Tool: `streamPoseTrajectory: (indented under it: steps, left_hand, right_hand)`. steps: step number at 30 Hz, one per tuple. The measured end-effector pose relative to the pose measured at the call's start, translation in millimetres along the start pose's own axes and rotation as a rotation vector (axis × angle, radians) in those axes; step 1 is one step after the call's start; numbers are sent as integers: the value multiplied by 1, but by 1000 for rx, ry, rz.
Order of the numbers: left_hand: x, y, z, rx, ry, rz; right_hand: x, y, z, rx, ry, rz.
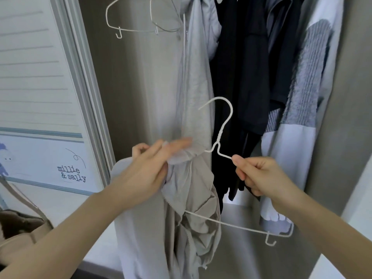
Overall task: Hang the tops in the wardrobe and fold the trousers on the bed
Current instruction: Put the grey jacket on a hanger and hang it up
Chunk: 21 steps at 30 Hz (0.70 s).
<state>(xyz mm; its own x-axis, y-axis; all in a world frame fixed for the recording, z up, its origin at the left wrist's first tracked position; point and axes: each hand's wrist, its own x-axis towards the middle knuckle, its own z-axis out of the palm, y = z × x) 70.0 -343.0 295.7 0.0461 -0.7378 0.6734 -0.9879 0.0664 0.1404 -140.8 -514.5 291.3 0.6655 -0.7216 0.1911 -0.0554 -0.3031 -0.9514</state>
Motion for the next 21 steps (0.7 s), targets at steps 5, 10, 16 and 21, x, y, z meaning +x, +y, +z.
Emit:
streamPoseTrajectory:
  steps: [5, 10, 16, 21]
  left_hand:
    - [6, -1, -5, -146, -91, -42]
    - [24, 2, -9, -313, -368, -114]
    - [17, 11, 0, 76, -47, 189]
    - [29, 25, 24, 39, 5, 171]
  right_hand:
    - [-8, -1, -5, -24, 4, -87]
    - [-13, -2, -8, -42, -3, -147]
    - [-16, 5, -12, 2, 32, -181]
    - [-10, 7, 10, -279, 60, -390]
